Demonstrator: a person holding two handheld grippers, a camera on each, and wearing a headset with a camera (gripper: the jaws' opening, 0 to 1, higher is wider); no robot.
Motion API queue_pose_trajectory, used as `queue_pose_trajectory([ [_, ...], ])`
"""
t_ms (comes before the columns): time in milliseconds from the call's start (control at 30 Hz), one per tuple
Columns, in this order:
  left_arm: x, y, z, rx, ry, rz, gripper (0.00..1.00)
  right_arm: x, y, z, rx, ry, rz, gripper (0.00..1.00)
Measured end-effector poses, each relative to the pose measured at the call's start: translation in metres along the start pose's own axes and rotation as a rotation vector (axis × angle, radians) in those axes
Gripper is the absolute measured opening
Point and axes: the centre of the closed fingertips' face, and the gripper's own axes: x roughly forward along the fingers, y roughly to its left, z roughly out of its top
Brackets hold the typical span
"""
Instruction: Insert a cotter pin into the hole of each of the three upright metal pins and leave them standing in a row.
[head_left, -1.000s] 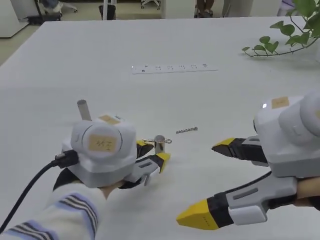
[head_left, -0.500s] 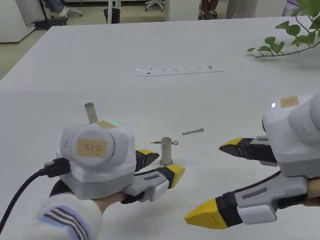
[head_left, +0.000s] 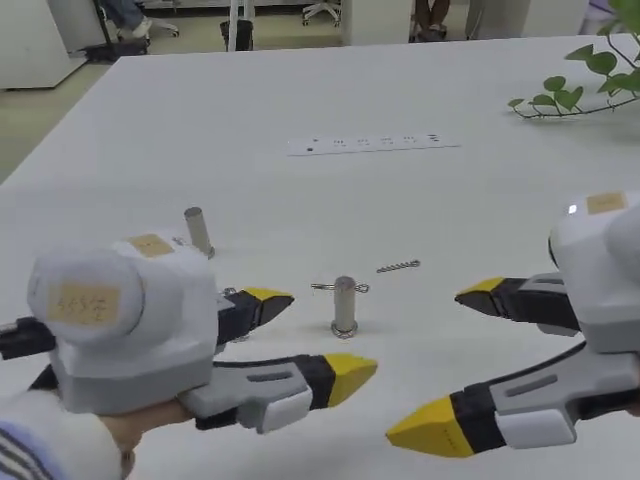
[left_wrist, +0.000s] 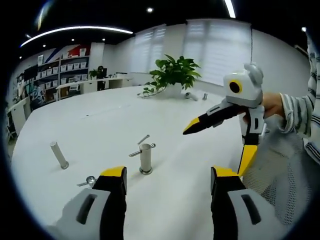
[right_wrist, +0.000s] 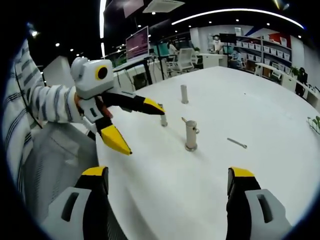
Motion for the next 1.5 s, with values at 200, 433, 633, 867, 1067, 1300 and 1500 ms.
queue_pose_trajectory([
  [200, -0.017, 0.006, -0.009, 0.060, 0.036, 0.035, 0.81, 0.001, 0.002, -0.004, 0.013, 0.013, 0.011, 1.00],
  [433, -0.038, 0.020, -0.010, 0.044, 0.002, 0.102, 0.92, -0.001, 0.002, -0.009, 0.023, 0.031, 0.012, 1.00],
  [633, -0.053, 0.027, -0.022, -0.027, 0.022, 0.119, 0.99, -0.001, 0.004, -0.010, 0.062, 0.027, 0.021, 1.00],
  [867, -0.063, 0.033, -0.034, -0.034, 0.046, 0.125, 0.99, 0.000, 0.007, -0.011, 0.060, 0.036, 0.031, 1.00],
  [1067, -0.069, 0.049, -0.033, -0.054, 0.044, 0.149, 0.99, 0.001, 0.009, -0.012, 0.061, 0.045, 0.039, 1.00],
  [1300, -0.075, 0.081, -0.022, -0.040, 0.042, 0.178, 0.99, 0.001, 0.006, -0.010, 0.055, 0.041, 0.024, 1.00],
  [1500, -0.076, 0.111, -0.021, -0.037, 0.049, 0.200, 0.99, -0.001, 0.003, -0.011, 0.060, 0.052, 0.017, 1.00],
])
